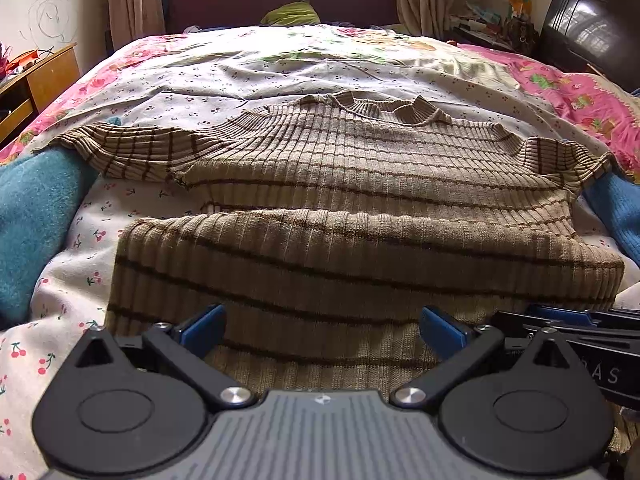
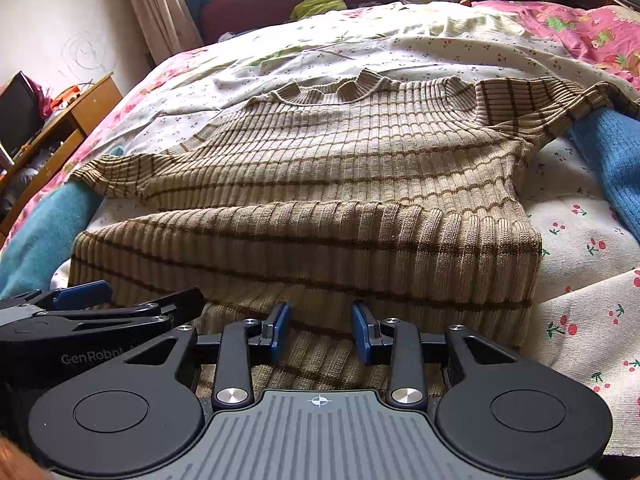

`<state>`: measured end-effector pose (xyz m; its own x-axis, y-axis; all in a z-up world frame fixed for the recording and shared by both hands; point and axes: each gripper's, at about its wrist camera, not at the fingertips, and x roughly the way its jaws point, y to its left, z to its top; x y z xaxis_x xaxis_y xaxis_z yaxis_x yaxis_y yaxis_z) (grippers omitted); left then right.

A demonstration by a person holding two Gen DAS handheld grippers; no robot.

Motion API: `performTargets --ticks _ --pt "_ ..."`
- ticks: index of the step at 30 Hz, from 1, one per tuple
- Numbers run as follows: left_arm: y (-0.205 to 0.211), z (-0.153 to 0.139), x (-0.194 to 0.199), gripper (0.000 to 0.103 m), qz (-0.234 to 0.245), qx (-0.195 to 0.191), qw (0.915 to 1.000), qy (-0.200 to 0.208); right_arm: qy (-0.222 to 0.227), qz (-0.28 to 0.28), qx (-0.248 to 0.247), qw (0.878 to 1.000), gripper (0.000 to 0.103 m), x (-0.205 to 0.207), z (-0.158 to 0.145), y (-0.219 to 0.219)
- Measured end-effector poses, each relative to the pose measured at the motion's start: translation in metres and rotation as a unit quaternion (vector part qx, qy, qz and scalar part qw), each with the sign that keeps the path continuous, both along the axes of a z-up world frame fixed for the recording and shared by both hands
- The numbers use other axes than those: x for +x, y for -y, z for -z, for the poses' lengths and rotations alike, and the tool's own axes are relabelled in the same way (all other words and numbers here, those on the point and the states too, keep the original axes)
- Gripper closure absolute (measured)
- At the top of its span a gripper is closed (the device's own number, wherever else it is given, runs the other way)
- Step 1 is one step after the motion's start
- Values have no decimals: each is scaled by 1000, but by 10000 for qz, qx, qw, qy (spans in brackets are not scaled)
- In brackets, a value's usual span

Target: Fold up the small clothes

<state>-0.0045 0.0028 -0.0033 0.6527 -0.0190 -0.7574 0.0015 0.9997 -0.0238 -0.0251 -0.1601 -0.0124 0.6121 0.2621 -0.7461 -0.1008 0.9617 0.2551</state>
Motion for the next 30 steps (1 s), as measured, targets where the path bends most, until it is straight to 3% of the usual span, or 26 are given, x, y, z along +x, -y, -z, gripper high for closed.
performTargets --ticks 30 --pt "0 -2 -1 0 -17 -36 10000 24 -25 -8 -60 10000 69 1 0 -4"
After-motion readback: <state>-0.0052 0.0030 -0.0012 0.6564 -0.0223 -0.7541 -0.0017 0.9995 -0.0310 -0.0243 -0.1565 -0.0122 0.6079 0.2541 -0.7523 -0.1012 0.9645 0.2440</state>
